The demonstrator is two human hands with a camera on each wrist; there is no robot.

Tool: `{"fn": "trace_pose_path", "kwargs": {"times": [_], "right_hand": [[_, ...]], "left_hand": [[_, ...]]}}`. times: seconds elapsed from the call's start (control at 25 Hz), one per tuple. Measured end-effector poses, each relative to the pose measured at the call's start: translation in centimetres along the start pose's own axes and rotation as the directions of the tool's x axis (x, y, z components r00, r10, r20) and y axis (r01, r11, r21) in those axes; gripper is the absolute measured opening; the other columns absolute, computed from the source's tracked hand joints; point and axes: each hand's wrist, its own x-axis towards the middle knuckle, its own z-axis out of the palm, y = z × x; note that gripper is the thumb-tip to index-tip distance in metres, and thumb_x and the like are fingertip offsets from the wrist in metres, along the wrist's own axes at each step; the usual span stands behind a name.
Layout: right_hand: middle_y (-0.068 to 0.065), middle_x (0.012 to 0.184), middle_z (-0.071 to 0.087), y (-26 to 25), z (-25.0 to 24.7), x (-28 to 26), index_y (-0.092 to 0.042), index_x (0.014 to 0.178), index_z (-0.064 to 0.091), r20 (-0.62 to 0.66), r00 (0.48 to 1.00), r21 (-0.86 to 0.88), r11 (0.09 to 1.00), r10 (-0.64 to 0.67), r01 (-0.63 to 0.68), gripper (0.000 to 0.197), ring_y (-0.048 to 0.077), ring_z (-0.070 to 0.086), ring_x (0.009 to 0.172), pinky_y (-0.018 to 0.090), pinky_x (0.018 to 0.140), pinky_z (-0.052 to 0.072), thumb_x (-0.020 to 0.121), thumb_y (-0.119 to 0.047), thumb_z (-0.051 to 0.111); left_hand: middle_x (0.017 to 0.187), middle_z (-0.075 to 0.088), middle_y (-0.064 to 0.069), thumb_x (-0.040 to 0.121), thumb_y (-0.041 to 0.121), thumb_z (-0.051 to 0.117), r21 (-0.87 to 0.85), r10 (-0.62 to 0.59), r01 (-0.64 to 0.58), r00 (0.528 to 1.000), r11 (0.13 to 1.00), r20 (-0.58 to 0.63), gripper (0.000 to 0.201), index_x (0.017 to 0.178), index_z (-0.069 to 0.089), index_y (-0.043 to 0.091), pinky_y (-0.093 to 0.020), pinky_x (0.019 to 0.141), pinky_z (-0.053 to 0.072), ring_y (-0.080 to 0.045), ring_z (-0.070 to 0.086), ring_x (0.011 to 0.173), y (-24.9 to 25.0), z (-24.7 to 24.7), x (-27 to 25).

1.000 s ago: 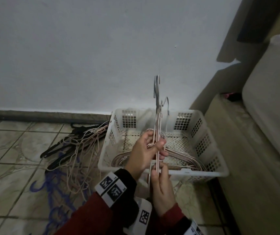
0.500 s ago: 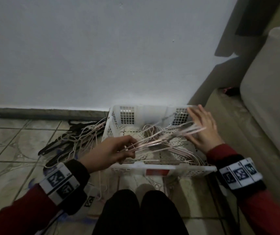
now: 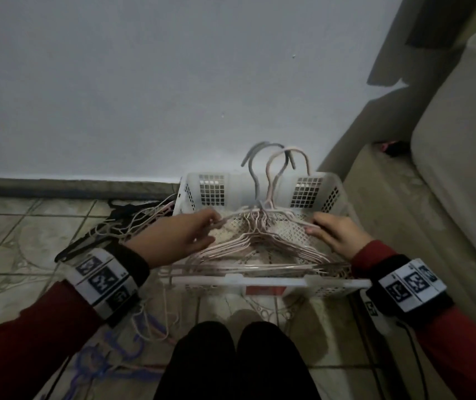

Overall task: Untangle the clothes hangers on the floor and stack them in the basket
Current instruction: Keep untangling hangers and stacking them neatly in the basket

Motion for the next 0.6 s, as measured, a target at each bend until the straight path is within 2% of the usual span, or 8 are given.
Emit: {"fn": "trace_pose_path", "kwargs": {"times": [0.08, 0.2, 0.28, 0.36, 0.44, 0.48, 0.52, 0.6], "right_hand": [[-0.012, 0.064, 0.046, 0.6, -0.8, 1.3, -0.026, 0.081, 0.046, 0.036, 0.996, 0.009, 0.996, 0.084, -0.085, 0.043, 0.003, 0.046, 0.067, 0.021, 0.063, 0.034, 0.085, -0.064, 0.026], [0.015, 0.076, 0.056, 2.7, -0.6, 3.5, -0.003, 0.094, 0.053, 0.130, 0.947, -0.148, 0.950, 0.295, -0.276, 0.033, 0.029, 0.059, 0.076, 0.039, 0.071, 0.044, 0.095, -0.032, 0.037], [0.023, 0.089, 0.060, 4.1, 0.6, 4.9, -0.002, 0.098, 0.052, 0.204, 0.874, -0.236, 0.888, 0.442, -0.394, 0.024, 0.036, 0.061, 0.088, 0.043, 0.079, 0.046, 0.096, -0.022, 0.037], [0.027, 0.106, 0.060, 5.9, 2.2, 6.3, -0.004, 0.101, 0.051, 0.270, 0.800, -0.283, 0.839, 0.535, -0.465, 0.019, 0.037, 0.058, 0.099, 0.039, 0.084, 0.044, 0.096, -0.016, 0.037], [0.024, 0.113, 0.059, 6.9, 3.4, 6.6, -0.005, 0.106, 0.052, 0.335, 0.746, -0.337, 0.812, 0.576, -0.476, 0.020, 0.034, 0.056, 0.105, 0.033, 0.084, 0.041, 0.095, -0.009, 0.037], [0.020, 0.107, 0.060, 7.8, 4.3, 6.9, -0.010, 0.102, 0.052, 0.367, 0.711, -0.360, 0.796, 0.600, -0.486, 0.017, 0.031, 0.056, 0.102, 0.031, 0.082, 0.041, 0.095, -0.009, 0.037], [0.011, 0.094, 0.060, 8.7, 5.1, 7.1, -0.015, 0.093, 0.050, 0.396, 0.673, -0.382, 0.778, 0.625, -0.498, 0.012, 0.027, 0.056, 0.094, 0.030, 0.077, 0.042, 0.094, -0.010, 0.038], [-0.003, 0.070, 0.045, 10.6, 7.1, 7.8, -0.025, 0.072, 0.042, 0.482, 0.578, -0.396, 0.752, 0.659, -0.527, 0.026, 0.020, 0.050, 0.072, 0.026, 0.060, 0.038, 0.092, -0.008, 0.040]], "left_hand": [[0.101, 0.061, 0.000, 0.095, 0.022, 0.043, 0.131, -0.034, 0.049, 0.993, 0.990, -0.113, 0.026, 0.121, 0.044, 0.019, -0.028, 0.069, 0.043, -0.023, 0.064, 0.088, -0.6, 0.6, 2.3], [0.102, 0.057, -0.008, 0.093, 0.007, 0.045, 0.261, 0.020, 0.028, 0.983, 0.965, -0.182, 0.018, 0.109, 0.051, 0.013, -0.036, 0.063, 0.046, -0.029, 0.062, 0.085, -1.7, 2.8, 6.1], [0.104, 0.057, -0.013, 0.093, 0.003, 0.044, 0.218, -0.067, 0.097, 0.988, 0.971, -0.138, 0.022, 0.112, 0.052, 0.009, -0.040, 0.072, 0.048, -0.031, 0.061, 0.091, -2.6, 4.4, 8.4], [0.111, 0.056, -0.015, 0.094, 0.004, 0.040, 0.164, -0.149, 0.150, 0.989, 0.975, -0.019, 0.027, 0.119, 0.050, 0.008, -0.038, 0.084, 0.045, -0.031, 0.058, 0.101, -3.4, 5.8, 11.2], [0.116, 0.057, -0.017, 0.094, 0.007, 0.044, 0.117, -0.186, 0.174, 0.978, 0.978, 0.091, 0.026, 0.120, 0.051, 0.007, -0.038, 0.090, 0.043, -0.031, 0.055, 0.108, -3.4, 6.6, 12.7], [0.117, 0.058, -0.018, 0.093, 0.009, 0.048, 0.075, -0.208, 0.199, 0.966, 0.977, 0.151, 0.026, 0.118, 0.052, 0.005, -0.039, 0.092, 0.042, -0.031, 0.055, 0.110, -3.9, 7.2, 13.6], [0.117, 0.059, -0.019, 0.092, 0.013, 0.052, 0.044, -0.228, 0.223, 0.951, 0.974, 0.210, 0.026, 0.116, 0.054, 0.004, -0.039, 0.092, 0.042, -0.031, 0.055, 0.110, -4.6, 8.0, 14.3], [0.115, 0.061, -0.020, 0.090, 0.019, 0.056, 0.060, -0.255, 0.249, 0.908, 0.967, 0.333, 0.028, 0.111, 0.057, 0.000, -0.038, 0.091, 0.042, -0.031, 0.056, 0.108, -5.7, 9.6, 14.8]]}}
